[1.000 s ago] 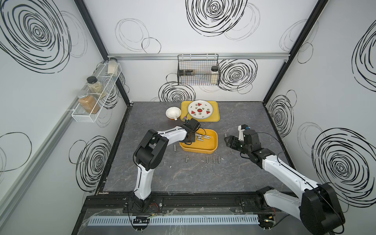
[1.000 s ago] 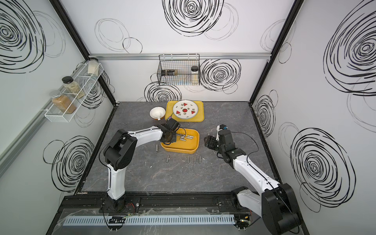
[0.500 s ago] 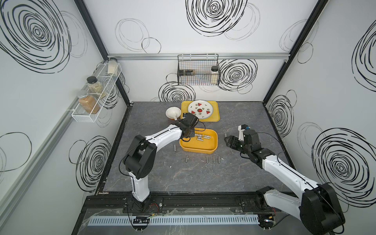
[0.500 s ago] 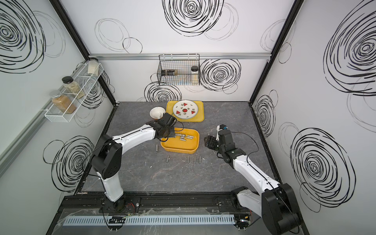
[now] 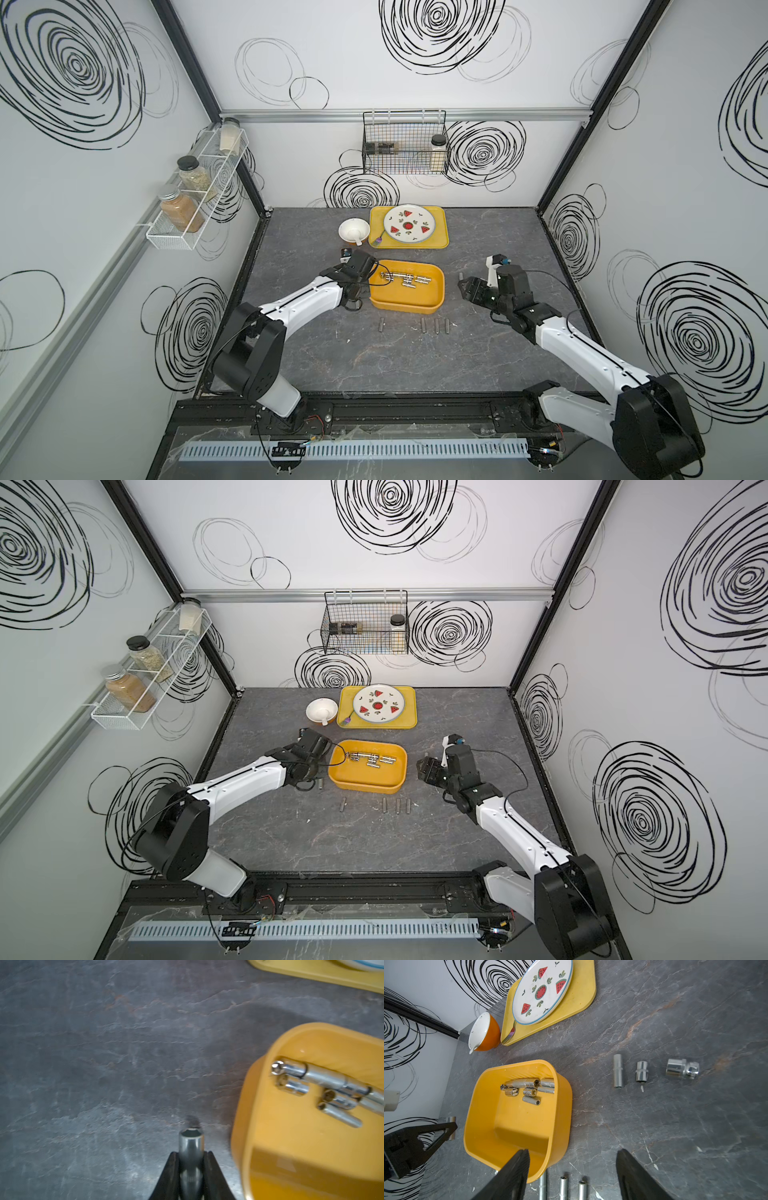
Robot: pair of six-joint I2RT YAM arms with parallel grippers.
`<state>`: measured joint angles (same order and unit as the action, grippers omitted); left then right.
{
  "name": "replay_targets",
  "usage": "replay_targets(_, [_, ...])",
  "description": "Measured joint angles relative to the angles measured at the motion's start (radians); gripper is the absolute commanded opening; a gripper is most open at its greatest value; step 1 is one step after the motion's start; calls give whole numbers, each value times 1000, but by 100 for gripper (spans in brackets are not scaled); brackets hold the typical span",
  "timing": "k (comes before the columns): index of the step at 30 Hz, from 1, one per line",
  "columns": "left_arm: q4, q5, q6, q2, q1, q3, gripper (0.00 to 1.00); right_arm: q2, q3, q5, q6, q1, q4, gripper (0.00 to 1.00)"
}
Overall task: Take out the socket from the storage box
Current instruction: Pick up the socket head from the storage box, then place the socket head at the center of the board.
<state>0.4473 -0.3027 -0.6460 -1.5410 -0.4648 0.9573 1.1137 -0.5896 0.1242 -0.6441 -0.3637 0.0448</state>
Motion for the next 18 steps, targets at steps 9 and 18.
replay_targets(9, [-41,-15,-21,-6,15,-50,8,0,0,0,0,0,0,71])
replay_targets(18, [-68,7,-24,-38,15,-82,10,0,0,1,0,0,0,71])
